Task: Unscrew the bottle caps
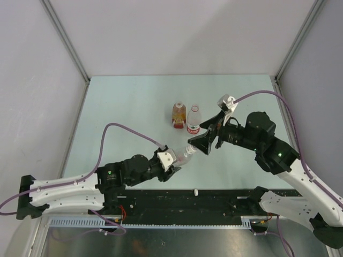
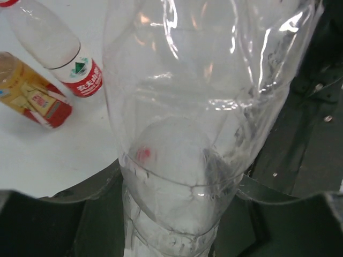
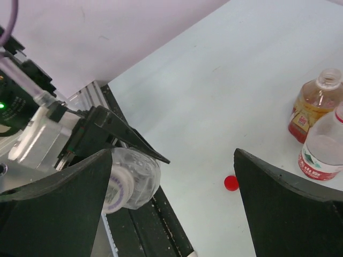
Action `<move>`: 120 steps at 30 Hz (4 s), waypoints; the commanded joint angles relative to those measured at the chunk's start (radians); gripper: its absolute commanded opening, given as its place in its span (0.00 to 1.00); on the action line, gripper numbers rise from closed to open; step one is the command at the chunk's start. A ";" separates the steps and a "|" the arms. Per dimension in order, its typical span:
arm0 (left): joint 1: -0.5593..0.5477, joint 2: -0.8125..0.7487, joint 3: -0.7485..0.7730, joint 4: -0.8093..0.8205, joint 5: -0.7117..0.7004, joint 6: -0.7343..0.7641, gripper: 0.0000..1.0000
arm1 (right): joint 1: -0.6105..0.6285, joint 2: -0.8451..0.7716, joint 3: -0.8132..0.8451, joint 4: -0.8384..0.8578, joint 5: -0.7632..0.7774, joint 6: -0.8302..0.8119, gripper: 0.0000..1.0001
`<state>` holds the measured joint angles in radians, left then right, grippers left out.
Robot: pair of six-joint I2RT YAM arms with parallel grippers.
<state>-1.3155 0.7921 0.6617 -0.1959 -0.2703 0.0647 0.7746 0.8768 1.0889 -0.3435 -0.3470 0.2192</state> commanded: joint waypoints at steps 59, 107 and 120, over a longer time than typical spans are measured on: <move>0.252 0.199 -0.116 0.418 0.438 -0.448 0.50 | -0.086 0.118 0.006 0.003 -0.085 0.177 0.37; 0.254 0.045 -0.116 0.696 1.114 -0.369 0.26 | -0.016 -0.052 -0.191 0.384 -0.702 -0.104 0.00; 0.254 0.012 -0.170 0.704 1.034 -0.344 0.29 | -0.012 -0.078 -0.192 0.437 -0.546 -0.014 0.04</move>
<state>-1.0634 0.8612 0.4946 0.3237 0.7696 -0.3367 0.7708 0.8043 0.9154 0.0914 -0.9829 0.1574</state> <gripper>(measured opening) 0.544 0.371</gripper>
